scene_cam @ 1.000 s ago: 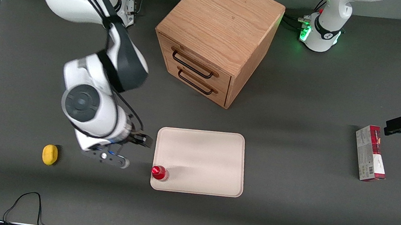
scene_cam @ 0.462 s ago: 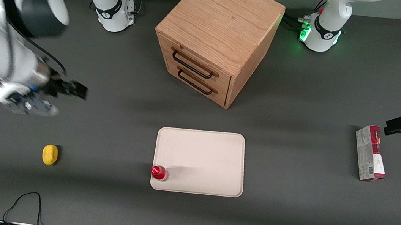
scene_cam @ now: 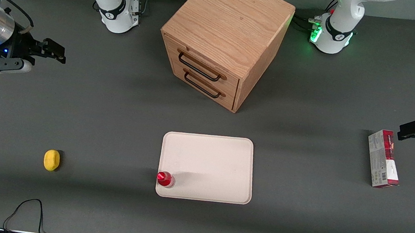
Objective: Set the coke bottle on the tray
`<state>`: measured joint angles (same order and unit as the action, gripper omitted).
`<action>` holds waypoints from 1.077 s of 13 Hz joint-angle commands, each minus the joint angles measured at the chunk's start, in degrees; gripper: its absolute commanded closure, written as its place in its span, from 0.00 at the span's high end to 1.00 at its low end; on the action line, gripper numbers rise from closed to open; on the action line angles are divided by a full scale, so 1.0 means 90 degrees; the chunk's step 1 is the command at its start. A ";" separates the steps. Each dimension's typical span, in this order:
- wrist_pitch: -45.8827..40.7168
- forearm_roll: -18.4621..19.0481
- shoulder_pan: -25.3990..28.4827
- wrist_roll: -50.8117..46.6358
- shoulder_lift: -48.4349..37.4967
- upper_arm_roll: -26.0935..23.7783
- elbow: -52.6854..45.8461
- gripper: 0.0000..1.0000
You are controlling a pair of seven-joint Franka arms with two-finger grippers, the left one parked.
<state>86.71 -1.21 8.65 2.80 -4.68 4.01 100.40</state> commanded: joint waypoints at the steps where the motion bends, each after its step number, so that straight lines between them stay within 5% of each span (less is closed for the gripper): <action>1: -0.0171 -0.0129 -0.0033 0.0041 0.0002 0.0004 -0.0168 1.00; 5: -0.0259 -0.0139 -0.0832 -0.0046 0.0265 -0.0872 -0.0617 1.00; 12: -0.0269 -0.0149 -0.0649 -0.0252 0.0607 -0.0856 -0.1009 1.00; 14: -0.0269 -0.0149 -0.0270 -0.0339 0.0617 -0.0478 -0.1019 1.00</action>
<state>85.59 -1.52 3.04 1.68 -0.19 -3.30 93.22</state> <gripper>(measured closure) 0.000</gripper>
